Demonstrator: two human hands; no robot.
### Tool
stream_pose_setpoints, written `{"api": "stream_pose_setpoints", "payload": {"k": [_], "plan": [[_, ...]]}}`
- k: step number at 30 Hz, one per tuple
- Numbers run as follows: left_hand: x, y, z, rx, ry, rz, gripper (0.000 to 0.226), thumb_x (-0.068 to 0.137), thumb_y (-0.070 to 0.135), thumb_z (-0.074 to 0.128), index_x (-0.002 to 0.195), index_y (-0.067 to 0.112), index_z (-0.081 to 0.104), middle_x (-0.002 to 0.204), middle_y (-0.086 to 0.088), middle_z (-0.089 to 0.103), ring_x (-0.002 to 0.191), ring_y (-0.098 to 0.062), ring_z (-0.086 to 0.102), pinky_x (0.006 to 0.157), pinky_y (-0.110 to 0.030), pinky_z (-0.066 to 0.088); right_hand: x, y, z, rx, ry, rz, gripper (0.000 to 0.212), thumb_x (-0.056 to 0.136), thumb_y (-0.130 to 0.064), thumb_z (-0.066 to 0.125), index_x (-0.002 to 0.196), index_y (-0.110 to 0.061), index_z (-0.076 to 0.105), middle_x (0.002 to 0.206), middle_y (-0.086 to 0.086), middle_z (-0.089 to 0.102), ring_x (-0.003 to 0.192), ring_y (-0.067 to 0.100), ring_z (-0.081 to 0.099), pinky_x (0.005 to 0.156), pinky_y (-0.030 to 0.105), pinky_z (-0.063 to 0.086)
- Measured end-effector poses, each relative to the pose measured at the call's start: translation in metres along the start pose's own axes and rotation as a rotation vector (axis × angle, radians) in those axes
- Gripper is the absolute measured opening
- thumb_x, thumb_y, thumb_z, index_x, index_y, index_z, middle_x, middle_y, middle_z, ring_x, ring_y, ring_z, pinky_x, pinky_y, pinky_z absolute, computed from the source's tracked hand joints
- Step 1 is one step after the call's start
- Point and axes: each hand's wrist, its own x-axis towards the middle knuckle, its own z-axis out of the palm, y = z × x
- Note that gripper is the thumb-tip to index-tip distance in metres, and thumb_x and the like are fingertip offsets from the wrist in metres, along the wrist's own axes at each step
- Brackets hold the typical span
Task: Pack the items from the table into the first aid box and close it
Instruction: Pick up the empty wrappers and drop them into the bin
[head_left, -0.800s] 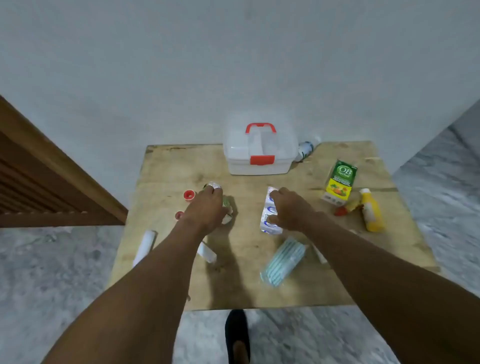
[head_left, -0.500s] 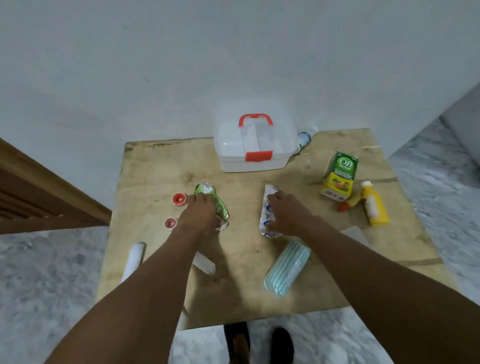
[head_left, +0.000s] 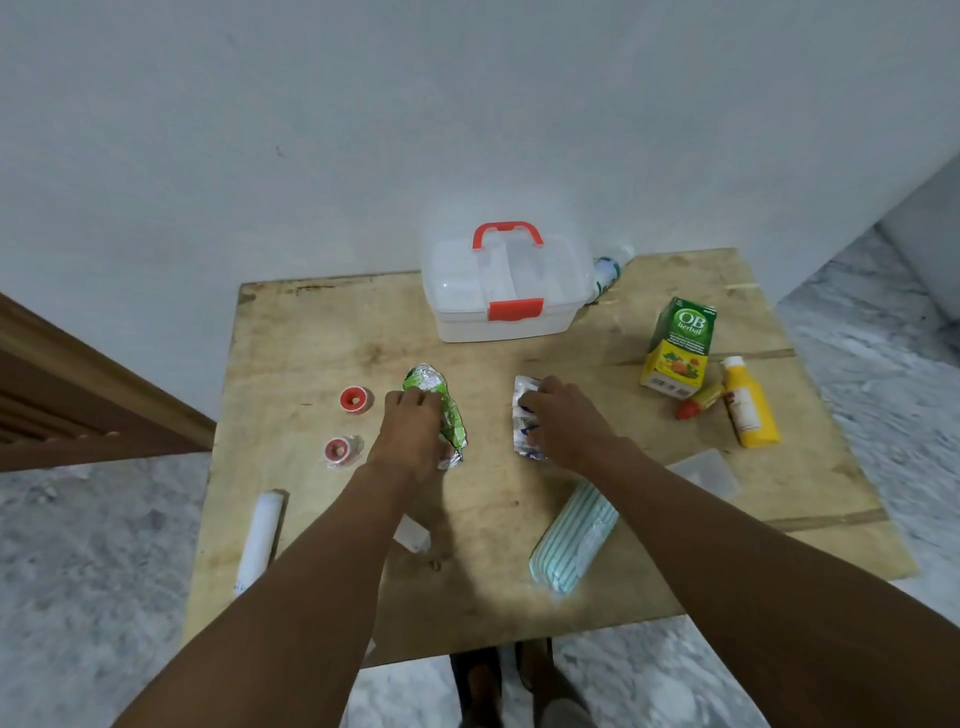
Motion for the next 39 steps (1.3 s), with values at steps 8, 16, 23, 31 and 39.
{"api": "stream_pose_setpoints", "payload": {"k": [8,16,23,31,39], "plan": [[0.003,-0.004,-0.004,0.111,0.013,0.008,0.063,0.079,0.025,0.074,0.137,0.014,0.05,0.137,-0.007,0.049,0.129,-0.029,0.042,0.101,-0.043,0.043,0.003,0.003,0.0,0.011,0.055,-0.031,0.02,0.082,-0.013,0.065,0.099,-0.002,0.065,0.109,0.019,0.056,0.091,0.037,0.061,0.071,0.025,0.028],[-0.005,-0.002,-0.01,0.206,0.077,0.068,0.025,0.088,0.025,0.061,0.111,0.02,0.066,0.109,-0.003,0.067,0.106,-0.027,0.06,0.079,-0.036,0.042,-0.007,0.002,-0.015,0.087,0.0,-0.019,0.012,0.077,-0.005,0.06,0.079,-0.014,0.053,0.084,0.007,0.054,0.079,0.029,0.05,0.067,0.03,0.037],[-0.009,0.041,-0.066,0.145,0.168,0.261,0.02,0.089,0.015,0.057,0.108,0.013,0.061,0.103,-0.009,0.067,0.094,-0.035,0.063,0.069,-0.036,0.043,-0.032,0.019,-0.071,0.041,0.168,0.005,0.023,0.078,-0.017,0.062,0.097,-0.005,0.065,0.105,0.017,0.066,0.099,0.036,0.061,0.07,0.033,0.04],[-0.018,0.159,-0.11,0.114,0.256,0.49,0.019,0.09,0.018,0.059,0.109,0.016,0.063,0.103,-0.007,0.065,0.096,-0.03,0.062,0.078,-0.04,0.052,-0.1,0.079,-0.15,0.038,0.369,0.062,0.024,0.085,-0.013,0.058,0.108,-0.014,0.064,0.109,0.014,0.063,0.106,0.035,0.058,0.075,0.034,0.04],[-0.073,0.322,-0.065,0.051,0.249,0.648,0.03,0.088,0.02,0.067,0.117,0.02,0.06,0.113,-0.004,0.072,0.108,-0.03,0.063,0.084,-0.039,0.052,-0.24,0.202,-0.169,0.024,0.49,0.171,0.014,0.085,-0.017,0.06,0.094,-0.009,0.066,0.097,0.012,0.068,0.093,0.034,0.061,0.068,0.034,0.041]]}}
